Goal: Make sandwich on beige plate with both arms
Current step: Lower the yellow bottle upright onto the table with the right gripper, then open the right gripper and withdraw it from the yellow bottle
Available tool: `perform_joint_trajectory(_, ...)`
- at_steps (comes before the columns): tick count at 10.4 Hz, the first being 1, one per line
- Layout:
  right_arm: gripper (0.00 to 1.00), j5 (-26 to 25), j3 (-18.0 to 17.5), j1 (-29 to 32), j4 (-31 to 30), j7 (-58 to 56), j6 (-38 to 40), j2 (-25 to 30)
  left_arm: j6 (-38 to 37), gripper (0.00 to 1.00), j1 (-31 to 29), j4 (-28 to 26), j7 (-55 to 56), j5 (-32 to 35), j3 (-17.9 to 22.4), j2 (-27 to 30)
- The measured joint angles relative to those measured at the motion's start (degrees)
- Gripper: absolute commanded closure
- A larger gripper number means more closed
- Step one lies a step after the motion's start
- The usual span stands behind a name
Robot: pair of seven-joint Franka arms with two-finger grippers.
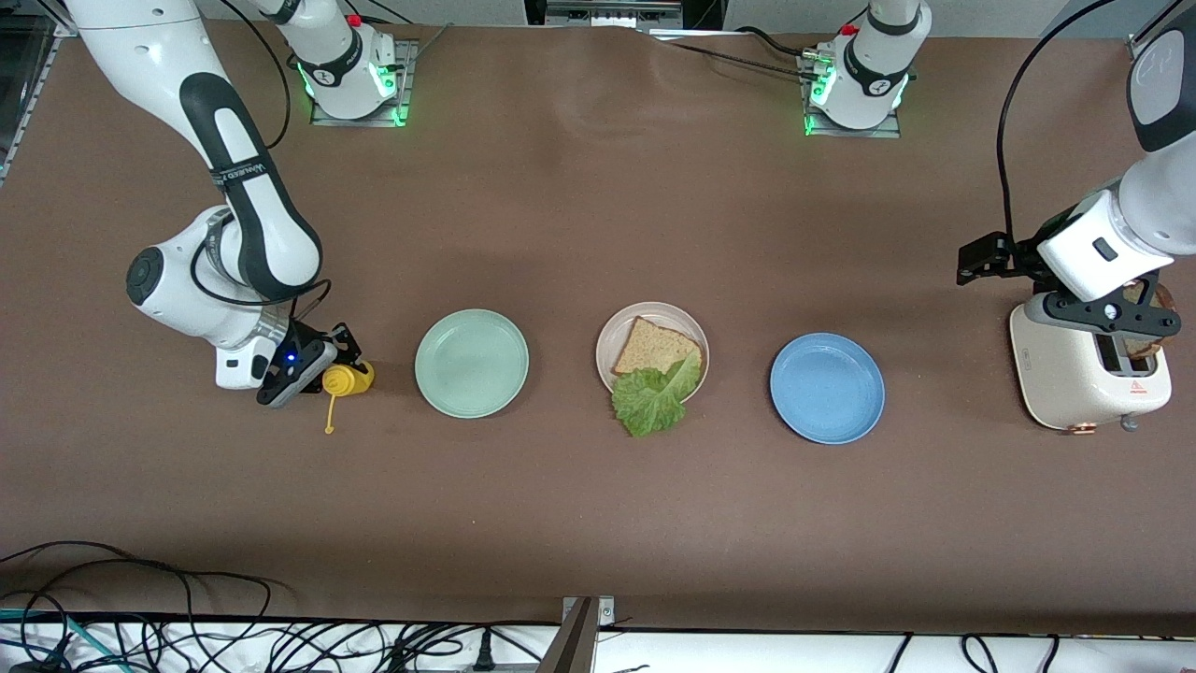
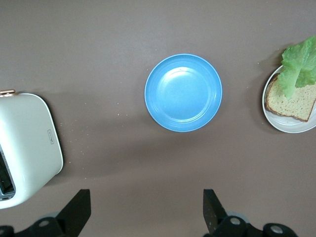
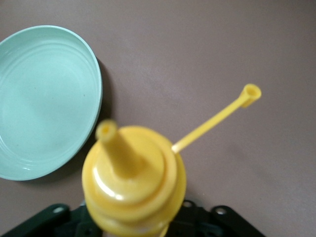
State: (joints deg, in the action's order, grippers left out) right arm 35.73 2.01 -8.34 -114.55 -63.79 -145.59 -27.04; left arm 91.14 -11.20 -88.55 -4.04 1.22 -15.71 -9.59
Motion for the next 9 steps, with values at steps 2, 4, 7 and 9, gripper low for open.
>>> perform_joint_trajectory(2, 0.00, 0.2, -0.1, 0.0, 0.4, 0.5, 0.8, 0.3, 0.0, 0.00, 0.0, 0.0, 0.0, 0.0, 0.0, 0.0)
perform_joint_trajectory(4, 0.00, 0.2, -0.1, 0.1, 0.8, 2.2, 2.8, 1.6, 0.0, 0.00, 0.0, 0.0, 0.0, 0.0, 0.0, 0.0)
perform_joint_trajectory(7, 0.00, 0.2, -0.1, 0.6, 1.0, 4.6, 6.4, 4.3, -0.3, 0.00, -0.3, 0.0, 0.0, 0.0, 0.4, 0.0)
perform_joint_trajectory(9, 0.00, 0.2, -0.1, 1.5, 1.0, 6.6, 9.0, 5.8, -0.4, 0.00, -0.7, 0.0, 0.0, 0.0, 0.6, 0.0)
